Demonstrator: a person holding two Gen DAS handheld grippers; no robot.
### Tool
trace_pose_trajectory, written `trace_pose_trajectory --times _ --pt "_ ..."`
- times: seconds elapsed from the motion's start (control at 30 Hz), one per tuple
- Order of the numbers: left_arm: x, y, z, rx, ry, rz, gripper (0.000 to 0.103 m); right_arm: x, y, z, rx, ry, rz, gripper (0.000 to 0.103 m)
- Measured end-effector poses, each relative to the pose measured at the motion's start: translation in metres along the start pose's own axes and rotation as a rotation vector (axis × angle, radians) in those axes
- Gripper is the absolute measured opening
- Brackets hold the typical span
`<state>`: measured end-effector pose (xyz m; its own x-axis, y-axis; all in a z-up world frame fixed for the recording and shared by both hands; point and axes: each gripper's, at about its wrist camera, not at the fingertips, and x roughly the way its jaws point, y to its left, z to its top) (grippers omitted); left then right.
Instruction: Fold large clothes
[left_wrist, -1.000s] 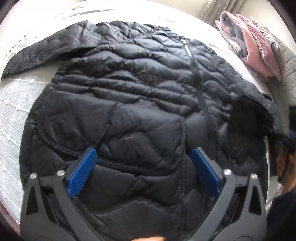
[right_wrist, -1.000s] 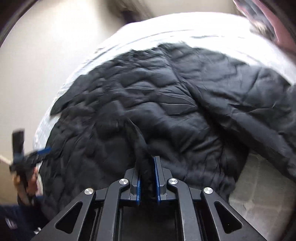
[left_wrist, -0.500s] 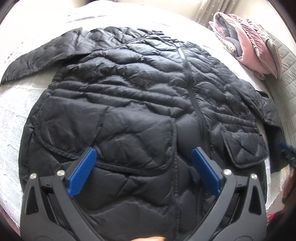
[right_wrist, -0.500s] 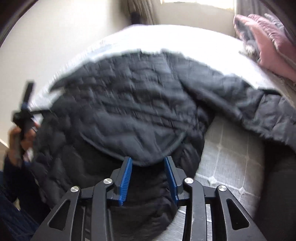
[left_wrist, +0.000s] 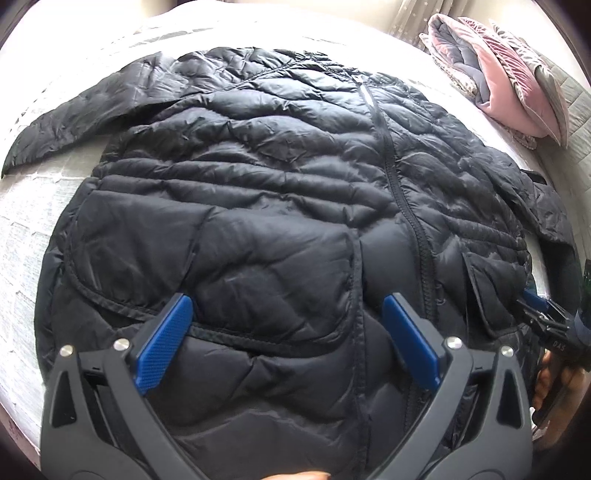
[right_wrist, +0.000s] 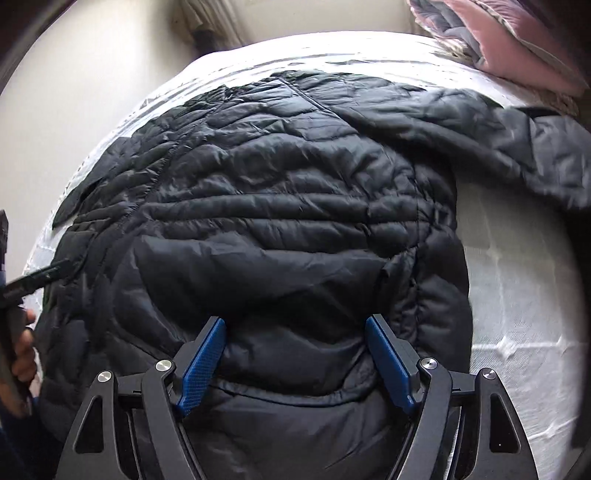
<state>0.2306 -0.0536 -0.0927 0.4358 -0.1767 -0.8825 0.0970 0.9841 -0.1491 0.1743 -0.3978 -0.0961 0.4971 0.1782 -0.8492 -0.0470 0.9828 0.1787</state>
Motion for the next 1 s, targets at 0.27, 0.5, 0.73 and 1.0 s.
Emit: trace_pose_trajectory --times 0.27,0.5,0.73,1.0 --pt "-0.001 0.0 0.001 -0.005 -0.001 -0.003 0.103 -0.008 0.01 0.002 -0.006 0.024 -0.074 0.079" --pt "-0.004 0.001 0.003 -0.002 -0.017 -0.002 0.103 -0.04 -0.008 -0.006 0.109 -0.08 -0.054 0.079" --pt "-0.009 0.013 0.013 -0.067 -0.054 -0.009 0.103 -0.082 -0.1 0.006 0.469 -0.282 -0.088 0.079" --pt "-0.004 0.016 0.023 -0.094 -0.056 0.017 0.103 -0.084 -0.189 0.036 0.753 -0.392 -0.079 0.079"
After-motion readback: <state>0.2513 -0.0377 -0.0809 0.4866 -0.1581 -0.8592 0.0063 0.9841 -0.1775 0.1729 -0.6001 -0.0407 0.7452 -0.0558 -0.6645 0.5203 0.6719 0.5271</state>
